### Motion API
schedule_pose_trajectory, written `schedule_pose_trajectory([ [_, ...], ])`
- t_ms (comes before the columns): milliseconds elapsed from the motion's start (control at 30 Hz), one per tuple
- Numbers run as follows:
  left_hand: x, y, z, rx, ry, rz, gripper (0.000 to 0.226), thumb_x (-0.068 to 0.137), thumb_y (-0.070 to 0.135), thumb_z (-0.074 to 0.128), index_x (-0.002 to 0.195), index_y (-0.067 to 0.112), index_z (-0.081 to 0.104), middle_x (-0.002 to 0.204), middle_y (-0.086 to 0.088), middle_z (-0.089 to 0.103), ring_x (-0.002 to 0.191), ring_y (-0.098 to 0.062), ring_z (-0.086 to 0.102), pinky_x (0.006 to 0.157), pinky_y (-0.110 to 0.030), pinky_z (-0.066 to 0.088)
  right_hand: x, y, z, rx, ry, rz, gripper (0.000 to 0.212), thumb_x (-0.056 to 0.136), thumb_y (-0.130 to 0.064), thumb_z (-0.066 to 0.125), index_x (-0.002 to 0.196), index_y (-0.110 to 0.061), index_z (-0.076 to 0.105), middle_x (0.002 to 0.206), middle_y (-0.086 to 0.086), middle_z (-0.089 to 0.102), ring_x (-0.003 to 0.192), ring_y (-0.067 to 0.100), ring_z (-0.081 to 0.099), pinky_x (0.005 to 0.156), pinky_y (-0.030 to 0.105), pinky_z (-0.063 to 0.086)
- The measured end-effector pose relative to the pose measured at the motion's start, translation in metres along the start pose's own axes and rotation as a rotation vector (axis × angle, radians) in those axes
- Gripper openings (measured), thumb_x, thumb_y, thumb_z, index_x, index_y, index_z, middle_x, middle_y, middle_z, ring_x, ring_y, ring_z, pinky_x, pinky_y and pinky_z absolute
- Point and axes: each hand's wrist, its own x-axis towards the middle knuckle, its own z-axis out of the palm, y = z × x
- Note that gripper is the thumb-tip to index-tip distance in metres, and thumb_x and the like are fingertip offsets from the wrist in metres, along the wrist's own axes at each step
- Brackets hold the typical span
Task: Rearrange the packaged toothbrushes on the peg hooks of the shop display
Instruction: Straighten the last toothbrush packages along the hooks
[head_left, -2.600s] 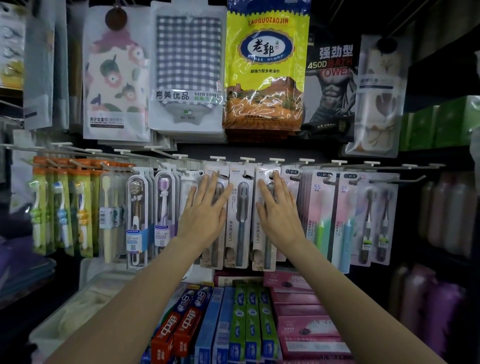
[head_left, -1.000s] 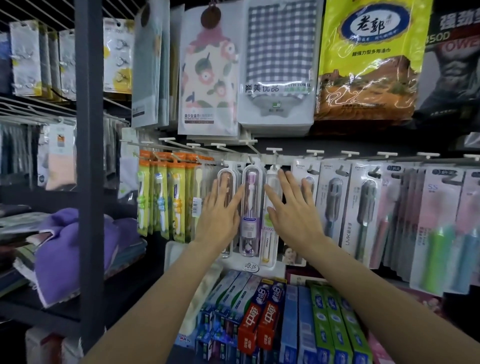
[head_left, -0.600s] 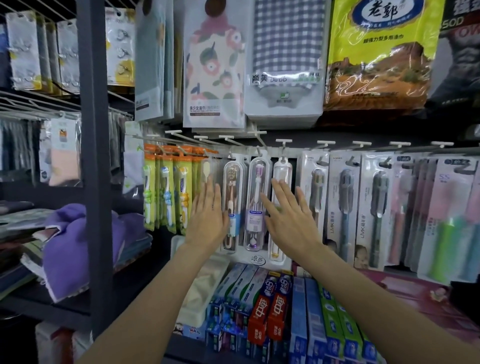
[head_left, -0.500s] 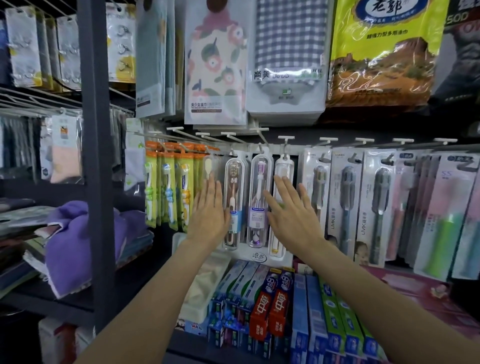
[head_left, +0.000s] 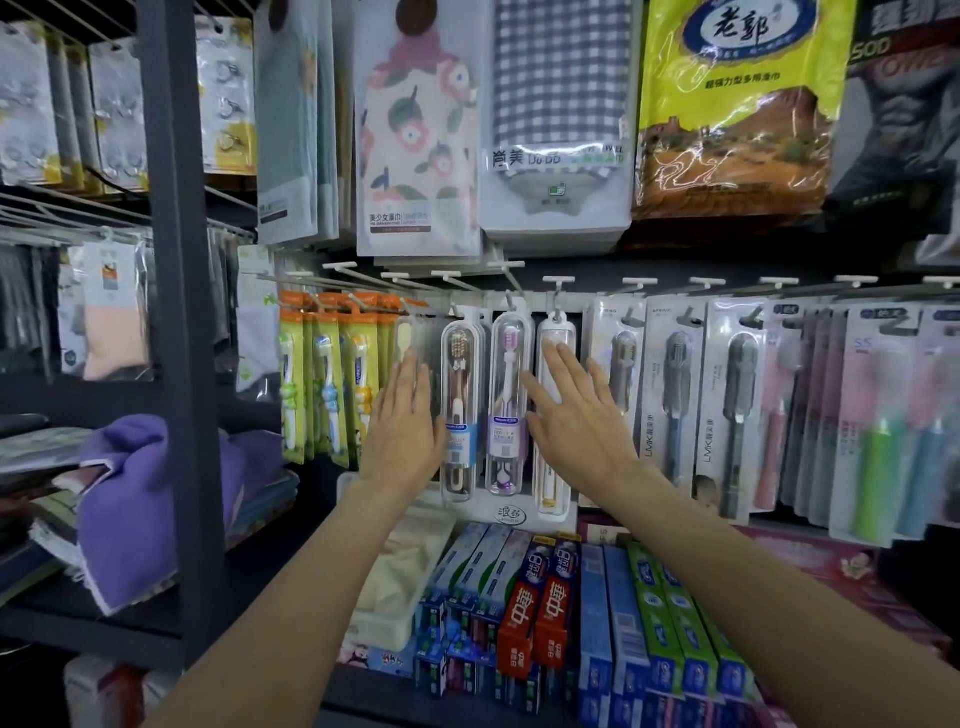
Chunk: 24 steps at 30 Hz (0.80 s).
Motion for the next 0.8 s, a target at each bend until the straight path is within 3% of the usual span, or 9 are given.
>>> schedule_pose_trajectory([
  [200,-0.018,0.002,0.005,-0.001,-0.008,0.026,0.057,0.099,0.027,0.026,0.148,0.010,0.001,0.156,-0.006,-0.009,0.144,-0.018,-0.006,0.115,-0.033,-0.001,-0.010,-0.014,0.011,0.014,0.008,-0.076,0.047,0.097,-0.027,0.042,0.141,-0.012,0.037,0.154,0.017,0.016,0.143,0.031,0.011,0.112,0.041,0.001],
  [300,-0.032,-0.010,0.009,0.021,-0.052,0.032,0.058,0.100,0.027,0.025,0.148,0.012,-0.003,0.156,-0.003,-0.007,0.144,-0.016,-0.006,0.116,-0.032,-0.001,-0.015,-0.022,0.018,-0.009,-0.021,-0.077,0.045,0.090,-0.028,0.046,0.130,-0.009,0.052,0.146,0.021,0.034,0.136,0.035,0.031,0.110,0.052,0.025],
  [367,-0.044,-0.020,0.008,0.084,-0.081,0.034,0.056,0.098,0.031,0.015,0.147,0.013,-0.003,0.156,-0.002,-0.005,0.144,-0.017,-0.004,0.116,-0.034,0.000,-0.018,-0.027,0.019,-0.002,-0.030,-0.082,0.048,0.090,-0.029,0.042,0.132,-0.009,0.050,0.146,0.021,0.033,0.137,0.035,0.029,0.110,0.050,0.020],
  [467,-0.056,-0.034,-0.004,0.145,-0.096,0.000,0.073,0.081,0.039,-0.002,0.147,0.008,0.008,0.156,-0.007,0.007,0.143,-0.023,0.011,0.115,-0.039,0.010,-0.017,-0.036,0.018,0.042,0.006,-0.121,0.047,0.090,-0.025,0.048,0.134,-0.008,0.048,0.146,0.022,0.032,0.136,0.037,0.030,0.109,0.048,0.017],
  [567,-0.064,-0.048,-0.016,0.118,-0.029,-0.123,0.072,0.081,0.035,0.012,0.142,0.001,0.029,0.148,-0.014,0.031,0.135,-0.031,0.033,0.108,-0.047,0.027,-0.012,-0.047,0.021,0.081,0.008,-0.168,0.049,0.083,-0.019,0.066,0.128,-0.006,0.054,0.140,0.024,0.042,0.129,0.038,0.042,0.103,0.051,0.033],
  [633,-0.074,-0.056,-0.022,0.135,-0.019,-0.174,0.069,0.081,0.032,0.015,0.140,0.000,0.033,0.146,-0.014,0.035,0.133,-0.030,0.037,0.106,-0.047,0.031,-0.011,-0.060,0.023,0.104,0.013,-0.204,0.048,0.081,-0.021,0.063,0.125,-0.005,0.056,0.137,0.023,0.046,0.125,0.038,0.047,0.099,0.054,0.041],
  [800,-0.066,-0.085,-0.035,0.120,0.043,-0.175,0.059,0.080,0.016,0.041,0.136,-0.002,0.040,0.141,-0.017,0.042,0.129,-0.033,0.042,0.102,-0.048,0.036,0.009,-0.098,0.022,0.081,0.067,-0.253,0.046,0.077,-0.019,0.068,0.120,-0.008,0.059,0.133,0.020,0.051,0.123,0.034,0.051,0.096,0.052,0.041],
])
